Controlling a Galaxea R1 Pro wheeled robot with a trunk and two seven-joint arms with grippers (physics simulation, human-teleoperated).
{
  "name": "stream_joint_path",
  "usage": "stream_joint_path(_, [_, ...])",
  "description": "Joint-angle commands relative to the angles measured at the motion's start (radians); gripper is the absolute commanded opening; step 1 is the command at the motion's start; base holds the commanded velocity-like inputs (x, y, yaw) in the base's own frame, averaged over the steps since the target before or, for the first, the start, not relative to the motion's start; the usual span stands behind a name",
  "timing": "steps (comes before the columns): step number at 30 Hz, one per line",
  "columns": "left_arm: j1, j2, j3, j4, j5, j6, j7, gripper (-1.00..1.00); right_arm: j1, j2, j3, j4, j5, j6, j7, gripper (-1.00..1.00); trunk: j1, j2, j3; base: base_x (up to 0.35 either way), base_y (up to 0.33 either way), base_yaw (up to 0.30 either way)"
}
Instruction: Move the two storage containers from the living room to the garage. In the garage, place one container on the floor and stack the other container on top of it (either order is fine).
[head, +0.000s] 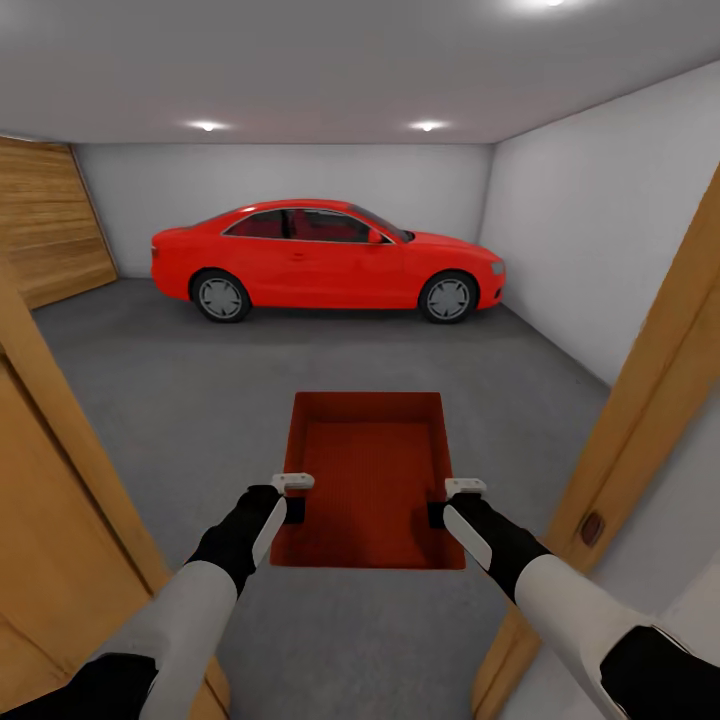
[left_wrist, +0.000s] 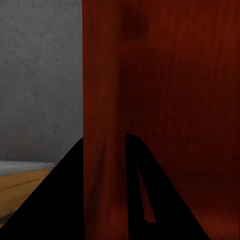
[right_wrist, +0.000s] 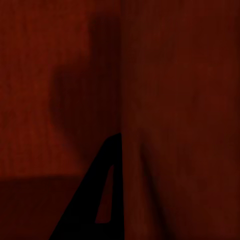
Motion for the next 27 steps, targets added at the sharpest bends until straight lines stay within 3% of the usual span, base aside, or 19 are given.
stream_joint_path(1, [0.000, 0.001, 0.000, 0.000, -0.006, 0.008, 0.011, -1.00, -0.002, -0.055, -0.048, -0.002, 0.048, -0.022, -0.014, -1.00, 0.001, -0.002, -0.002, 0.323, 0.000, 0.000])
stream_joint_path(27, [0.000, 0.001, 0.000, 0.001, -0.005, 0.008, 0.010, -1.00, -0.002, -0.055, -0.048, -0.002, 0.048, -0.022, -0.014, -1.00, 0.001, -0.002, -0.002, 0.323, 0.000, 0.000])
